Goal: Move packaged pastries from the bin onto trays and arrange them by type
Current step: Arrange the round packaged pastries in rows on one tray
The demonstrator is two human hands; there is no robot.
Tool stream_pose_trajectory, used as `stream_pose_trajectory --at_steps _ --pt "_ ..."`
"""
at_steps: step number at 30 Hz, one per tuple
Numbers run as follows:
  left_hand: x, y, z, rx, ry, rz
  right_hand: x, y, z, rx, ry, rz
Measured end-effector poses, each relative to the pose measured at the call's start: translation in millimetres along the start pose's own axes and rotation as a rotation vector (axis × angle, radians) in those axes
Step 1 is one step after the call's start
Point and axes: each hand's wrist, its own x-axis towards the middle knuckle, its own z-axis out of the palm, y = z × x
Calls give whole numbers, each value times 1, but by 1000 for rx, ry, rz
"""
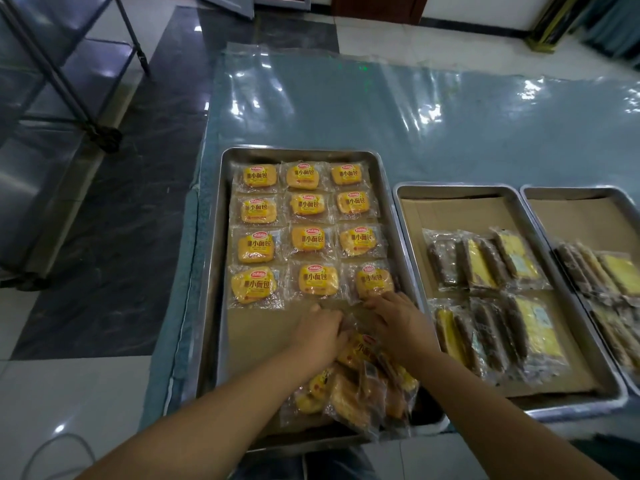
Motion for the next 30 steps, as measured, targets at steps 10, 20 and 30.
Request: stream_pose_trajectory --at_steps 10,20,30 --pt "-27 -22 -44 -344 311 -135 -1 -36 8 212 10 122" --pt "-88 -91 -60 -264 483 -244 10 -106 51 317 -192 42" --pt "-91 -102 -48 341 222 145 8 -102 50 209 -69 40"
